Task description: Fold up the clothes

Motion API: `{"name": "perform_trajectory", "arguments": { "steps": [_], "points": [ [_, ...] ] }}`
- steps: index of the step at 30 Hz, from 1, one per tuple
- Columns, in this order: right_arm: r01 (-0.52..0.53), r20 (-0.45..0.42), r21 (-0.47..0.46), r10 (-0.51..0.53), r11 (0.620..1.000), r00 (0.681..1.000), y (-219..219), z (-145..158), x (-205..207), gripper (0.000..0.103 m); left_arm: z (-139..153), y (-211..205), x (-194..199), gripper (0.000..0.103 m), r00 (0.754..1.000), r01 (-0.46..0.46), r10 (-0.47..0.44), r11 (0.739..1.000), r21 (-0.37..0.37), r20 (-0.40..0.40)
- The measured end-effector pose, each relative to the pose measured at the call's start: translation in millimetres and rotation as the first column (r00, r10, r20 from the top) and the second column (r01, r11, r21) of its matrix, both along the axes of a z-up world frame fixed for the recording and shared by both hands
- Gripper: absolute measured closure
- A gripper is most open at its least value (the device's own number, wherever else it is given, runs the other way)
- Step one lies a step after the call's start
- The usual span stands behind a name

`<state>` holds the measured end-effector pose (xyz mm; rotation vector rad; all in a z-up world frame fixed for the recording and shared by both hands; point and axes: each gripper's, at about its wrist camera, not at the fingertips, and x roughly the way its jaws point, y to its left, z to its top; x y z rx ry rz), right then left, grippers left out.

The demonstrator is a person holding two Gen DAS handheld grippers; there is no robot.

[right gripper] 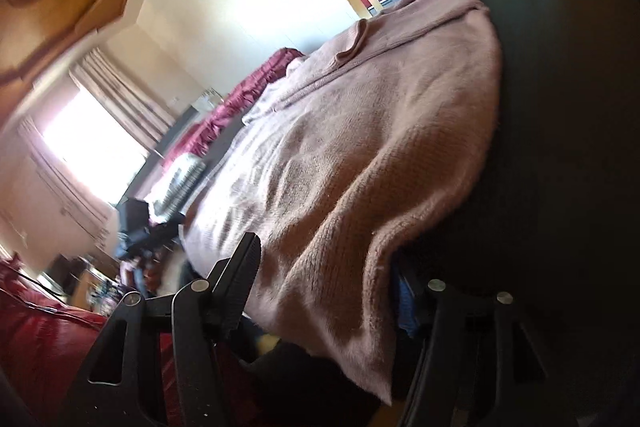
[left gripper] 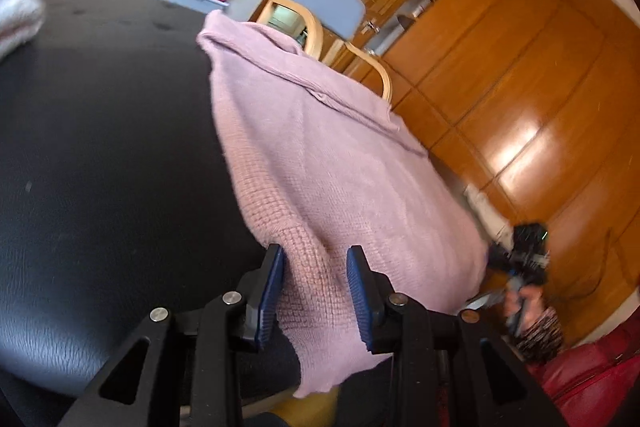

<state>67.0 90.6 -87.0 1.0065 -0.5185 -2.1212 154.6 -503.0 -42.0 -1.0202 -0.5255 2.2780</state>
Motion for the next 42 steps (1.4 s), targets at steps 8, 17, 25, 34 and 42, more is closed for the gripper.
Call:
{"name": "perform_trajectory", "arguments": {
  "steps": [8,17,25,34,42],
  "points": [
    [0.049,-0.004,0.138,-0.049,0.989,0.999,-29.6,-7.4,-10.4,0.085,-2.6,0.8,-0.2,0.097,0.999,-0.052,0.052,0.999,-0.011,0.007],
    [0.047,0.060,-0.220,-0.035,0.974,0.998,-5.2,-11.2,-11.3,0.087,4.6,-17.2,9.0,0.099,1.000,0.003,-0.004,0.967,0.255,0.006],
    [-0.102,-0.086,-0.349,0.077,0.931,0.993,-3.5,13.8,19.5,0.087,22.8,-31.8,24.8,0.099,0.998,0.065,-0.054,0.880,0.471,-0.038],
    [-0.113,-0.141,-0.453,0.054,0.884,0.989,-0.1,46.2,-23.4,0.087,42.3,-41.8,-25.3,0.099,0.997,0.072,-0.045,0.764,0.641,-0.058],
    [0.003,-0.042,-0.515,-0.029,0.857,0.999,11.1,61.8,-133.4,0.087,32.9,-40.6,-148.8,0.099,0.998,-0.051,0.007,0.699,0.713,0.064]
  ]
}}
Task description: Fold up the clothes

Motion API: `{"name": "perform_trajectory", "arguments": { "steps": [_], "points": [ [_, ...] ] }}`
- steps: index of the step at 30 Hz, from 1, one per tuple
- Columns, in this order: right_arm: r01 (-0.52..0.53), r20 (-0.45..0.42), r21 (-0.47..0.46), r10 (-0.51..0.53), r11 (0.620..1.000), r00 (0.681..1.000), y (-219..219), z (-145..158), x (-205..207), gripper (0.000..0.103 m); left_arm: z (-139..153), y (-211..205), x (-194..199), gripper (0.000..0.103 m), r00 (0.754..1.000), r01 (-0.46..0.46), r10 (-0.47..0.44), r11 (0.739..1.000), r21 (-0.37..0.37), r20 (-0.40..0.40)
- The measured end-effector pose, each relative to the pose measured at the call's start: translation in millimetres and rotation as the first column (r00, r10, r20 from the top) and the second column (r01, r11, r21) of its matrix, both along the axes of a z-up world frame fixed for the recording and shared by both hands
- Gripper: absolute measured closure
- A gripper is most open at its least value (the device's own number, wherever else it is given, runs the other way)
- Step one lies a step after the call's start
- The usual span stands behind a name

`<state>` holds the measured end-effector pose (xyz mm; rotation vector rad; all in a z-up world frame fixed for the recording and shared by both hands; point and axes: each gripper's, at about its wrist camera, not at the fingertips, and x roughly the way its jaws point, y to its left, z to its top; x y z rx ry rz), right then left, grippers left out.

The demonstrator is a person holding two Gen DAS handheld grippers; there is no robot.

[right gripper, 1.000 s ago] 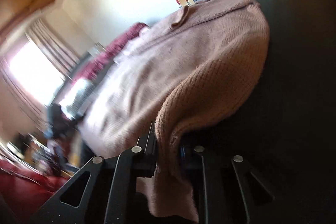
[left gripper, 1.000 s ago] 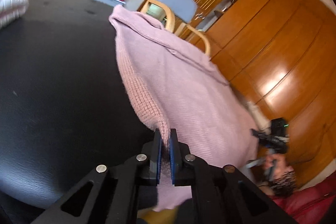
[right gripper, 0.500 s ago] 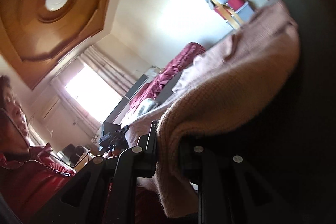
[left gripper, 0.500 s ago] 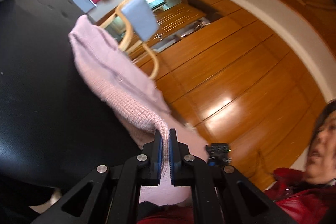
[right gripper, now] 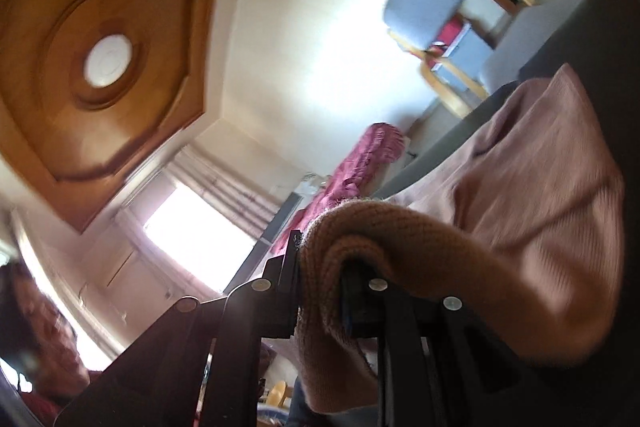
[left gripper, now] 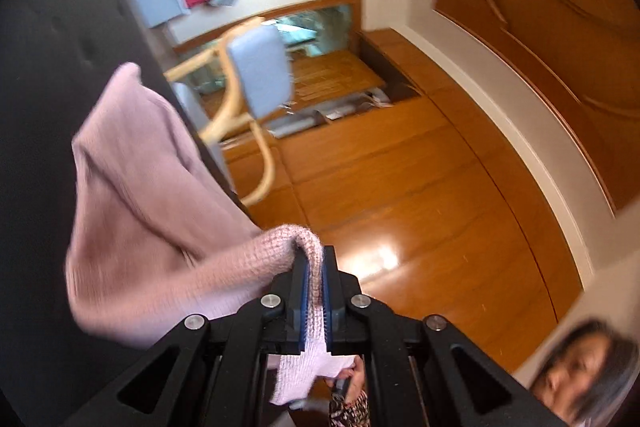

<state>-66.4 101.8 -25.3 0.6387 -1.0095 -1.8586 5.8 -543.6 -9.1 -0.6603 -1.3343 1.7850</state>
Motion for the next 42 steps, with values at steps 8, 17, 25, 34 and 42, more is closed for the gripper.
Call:
{"name": "perform_trajectory", "arguments": {
  "steps": [8,17,25,34,42],
  "points": [
    [0.091,0.313,0.017,-0.091,0.996,0.945,6.4,-71.6,-102.7,0.089,-69.5,20.1,-99.9,0.099,0.966,-0.032,0.050,0.997,-0.077,0.253],
    [-0.009,0.409,-0.011,0.013,1.000,0.912,1.5,-77.1,-109.6,0.074,-79.2,27.3,-103.6,0.086,0.952,0.076,-0.092,0.995,0.068,0.290],
    [-0.216,0.384,0.172,0.137,0.961,0.913,-40.4,-49.8,-120.6,0.061,-73.5,58.5,-120.5,0.089,0.903,0.208,-0.232,0.973,0.105,0.362],
    [0.108,0.432,0.035,-0.113,0.994,0.895,-5.7,-65.8,-193.7,0.079,-81.0,43.0,-177.5,0.088,0.918,-0.070,-0.036,0.966,0.249,0.395],
    [0.144,0.341,0.038,-0.148,0.989,0.928,1.9,-66.8,-198.8,0.063,-71.5,47.0,-185.8,0.088,0.946,-0.071,0.039,0.994,0.088,0.322]
  ]
}}
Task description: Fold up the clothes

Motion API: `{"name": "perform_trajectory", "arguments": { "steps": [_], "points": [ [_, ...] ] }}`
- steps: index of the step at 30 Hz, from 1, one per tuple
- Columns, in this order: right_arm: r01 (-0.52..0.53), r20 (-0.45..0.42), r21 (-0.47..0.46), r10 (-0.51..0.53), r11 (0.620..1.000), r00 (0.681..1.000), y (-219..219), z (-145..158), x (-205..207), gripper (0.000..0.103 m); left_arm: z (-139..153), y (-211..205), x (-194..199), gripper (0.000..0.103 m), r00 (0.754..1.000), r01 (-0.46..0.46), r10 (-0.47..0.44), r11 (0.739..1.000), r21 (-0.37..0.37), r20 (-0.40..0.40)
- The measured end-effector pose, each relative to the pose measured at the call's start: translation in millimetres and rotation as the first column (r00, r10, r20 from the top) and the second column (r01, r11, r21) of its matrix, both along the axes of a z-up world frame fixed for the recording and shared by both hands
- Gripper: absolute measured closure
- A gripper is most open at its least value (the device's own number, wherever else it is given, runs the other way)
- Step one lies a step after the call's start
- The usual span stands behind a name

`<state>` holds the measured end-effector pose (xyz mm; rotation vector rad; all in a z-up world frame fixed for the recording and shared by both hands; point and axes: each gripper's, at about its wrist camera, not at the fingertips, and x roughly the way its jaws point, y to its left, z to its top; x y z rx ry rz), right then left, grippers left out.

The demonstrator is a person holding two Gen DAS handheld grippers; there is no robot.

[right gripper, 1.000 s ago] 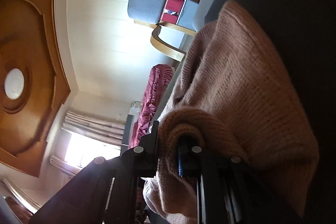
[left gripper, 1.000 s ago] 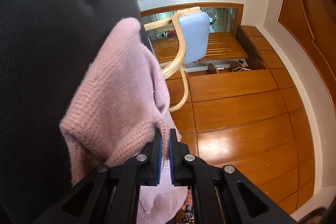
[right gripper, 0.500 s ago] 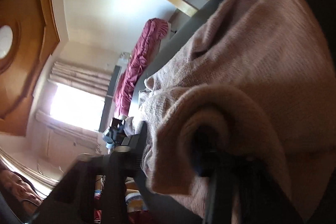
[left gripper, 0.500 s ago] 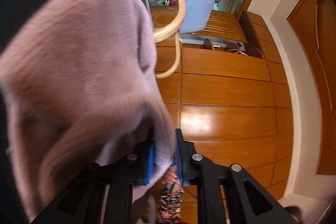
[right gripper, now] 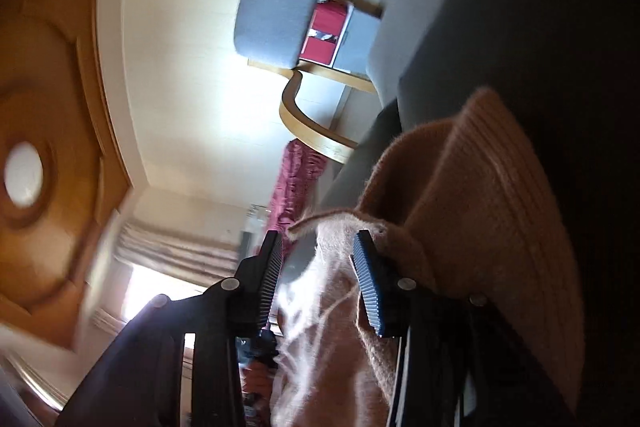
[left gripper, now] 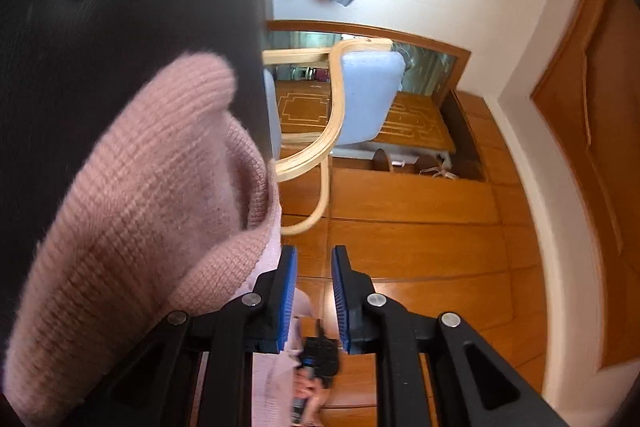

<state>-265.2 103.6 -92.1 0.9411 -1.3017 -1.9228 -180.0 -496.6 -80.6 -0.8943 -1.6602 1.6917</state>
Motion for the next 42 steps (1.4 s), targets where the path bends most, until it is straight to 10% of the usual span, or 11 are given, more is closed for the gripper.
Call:
{"name": "perform_trajectory", "arguments": {
  "steps": [7,13,19,21,27,35,38,42],
  "points": [
    [0.103,-0.140,0.346,-0.057,0.933,0.989,5.2,49.8,21.5,0.063,30.4,-14.8,34.2,0.088,0.990,-0.105,0.070,0.944,-0.314,-0.120],
    [0.068,-0.201,0.707,0.109,0.704,0.973,-30.2,71.6,52.8,0.063,41.8,-21.9,72.9,0.086,0.987,-0.112,0.036,0.860,-0.498,-0.159],
    [0.031,-0.137,0.836,0.154,0.548,0.979,-34.6,44.5,68.7,0.061,53.2,-10.7,90.9,0.082,0.989,-0.108,-0.012,0.611,-0.784,-0.146],
    [0.025,-0.111,0.869,0.147,0.494,0.983,-37.4,37.7,70.3,0.061,55.8,-6.6,93.9,0.079,0.988,-0.094,-0.043,0.591,-0.801,-0.147],
    [0.052,-0.137,0.871,0.141,0.488,0.981,-46.6,36.1,72.3,0.051,61.5,-1.7,93.2,0.072,0.978,-0.081,-0.094,0.650,-0.755,-0.186],
    [0.073,-0.164,0.898,0.177,0.434,0.970,-58.6,33.9,71.8,0.068,54.8,41.4,85.1,0.069,0.968,0.007,-0.230,0.444,-0.896,-0.106],
    [0.090,-0.178,0.890,0.159,0.447,0.971,-56.8,35.2,68.8,0.089,57.4,37.9,87.0,0.085,0.975,-0.008,-0.195,0.444,-0.896,-0.105],
    [0.149,-0.234,0.860,0.119,0.488,0.965,-47.3,44.5,72.6,0.092,62.3,27.2,96.0,0.095,0.977,-0.063,-0.150,0.466,-0.882,-0.149]
  ]
}}
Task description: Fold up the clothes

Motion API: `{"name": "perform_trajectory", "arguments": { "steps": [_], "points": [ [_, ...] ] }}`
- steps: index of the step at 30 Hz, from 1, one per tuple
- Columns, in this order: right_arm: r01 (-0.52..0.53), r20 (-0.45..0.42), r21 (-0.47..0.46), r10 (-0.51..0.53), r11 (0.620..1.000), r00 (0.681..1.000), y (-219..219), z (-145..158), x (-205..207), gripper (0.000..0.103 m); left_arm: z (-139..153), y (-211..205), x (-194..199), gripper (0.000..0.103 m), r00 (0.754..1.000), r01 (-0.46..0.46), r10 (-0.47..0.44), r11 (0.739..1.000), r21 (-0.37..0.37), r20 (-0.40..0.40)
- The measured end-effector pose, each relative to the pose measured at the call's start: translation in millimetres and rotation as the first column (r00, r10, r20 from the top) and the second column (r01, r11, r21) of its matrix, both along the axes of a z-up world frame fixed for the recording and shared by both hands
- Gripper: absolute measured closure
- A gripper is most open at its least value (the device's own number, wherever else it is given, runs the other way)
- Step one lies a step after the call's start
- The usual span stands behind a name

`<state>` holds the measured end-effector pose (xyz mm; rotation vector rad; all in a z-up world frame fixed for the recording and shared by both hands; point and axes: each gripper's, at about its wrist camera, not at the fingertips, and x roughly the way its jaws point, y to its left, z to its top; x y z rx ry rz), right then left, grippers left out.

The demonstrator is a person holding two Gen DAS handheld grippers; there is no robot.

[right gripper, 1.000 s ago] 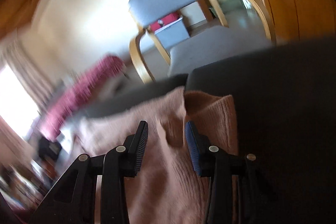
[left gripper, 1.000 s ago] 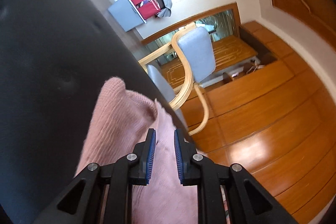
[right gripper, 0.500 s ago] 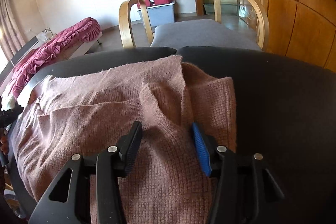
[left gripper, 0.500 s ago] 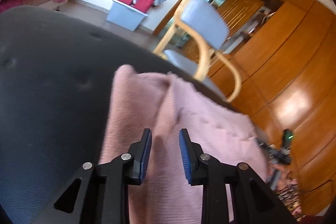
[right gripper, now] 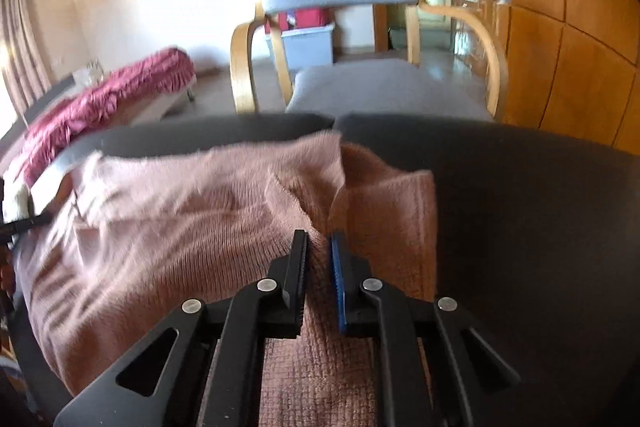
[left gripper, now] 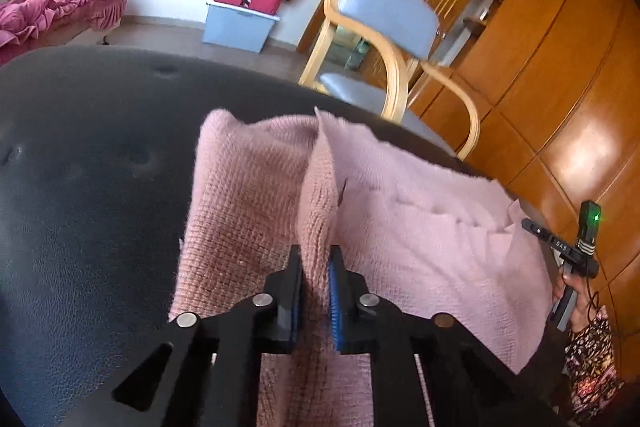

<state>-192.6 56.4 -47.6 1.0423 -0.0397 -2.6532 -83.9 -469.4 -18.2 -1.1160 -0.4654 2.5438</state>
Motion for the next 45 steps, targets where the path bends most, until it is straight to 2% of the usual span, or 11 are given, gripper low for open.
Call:
{"name": "perform_trajectory", "arguments": {
  "steps": [6,11,16,19,25,28,31,36,38,43,45],
  "points": [
    [0.111,-0.062,-0.044,-0.114,0.993,0.992,19.5,3.3,-2.2,0.100,-2.1,-7.6,2.4,0.095,0.997,-0.079,0.079,0.997,-0.008,-0.027],
    [0.146,0.019,-0.086,-0.145,0.986,0.989,31.1,-10.0,-15.4,0.099,-15.1,-10.6,-8.0,0.095,0.993,-0.112,0.111,0.994,0.014,0.046],
    [0.193,0.059,-0.026,-0.191,0.981,0.980,32.1,-13.7,-20.9,0.099,-15.6,-7.7,-2.1,0.089,0.992,-0.111,0.110,0.994,0.015,0.055],
    [0.137,0.049,-0.090,-0.133,0.987,0.990,39.4,-3.9,-10.7,0.089,-10.7,-9.0,14.0,0.087,0.995,-0.091,0.089,0.994,0.064,0.034],
    [0.039,-0.067,0.019,-0.038,0.999,0.997,33.7,26.6,57.4,0.078,-7.1,-21.3,55.6,0.082,0.992,-0.116,0.123,0.979,0.169,-0.032],
    [-0.044,-0.007,0.061,0.045,0.997,0.999,26.8,16.3,71.9,0.063,-11.8,-8.2,64.1,0.082,0.998,-0.069,0.070,0.992,0.106,-0.009],
    [-0.056,0.005,0.128,0.056,0.990,0.998,17.4,2.8,75.8,0.063,-15.8,-3.0,66.7,0.082,0.995,-0.099,0.098,0.995,0.026,0.031],
    [-0.009,0.066,0.128,0.001,0.992,0.998,11.9,-18.3,67.2,0.063,-19.4,-10.8,79.2,0.082,0.992,-0.118,0.118,0.993,-0.008,0.053],
    [-0.004,0.075,0.078,-0.001,0.997,0.997,13.8,-19.6,68.5,0.086,-19.2,-6.1,84.6,0.082,0.995,-0.096,0.097,0.995,-0.039,0.038],
    [0.037,0.039,0.047,-0.039,0.998,0.998,20.0,-7.1,79.7,0.096,-9.6,2.5,88.9,0.093,0.995,-0.099,0.103,0.977,-0.189,0.009],
    [0.081,0.038,0.039,-0.082,0.996,0.996,27.9,-8.3,81.4,0.096,-11.2,-2.4,88.9,0.093,0.992,-0.124,0.129,0.978,-0.169,0.015]
  ]
}}
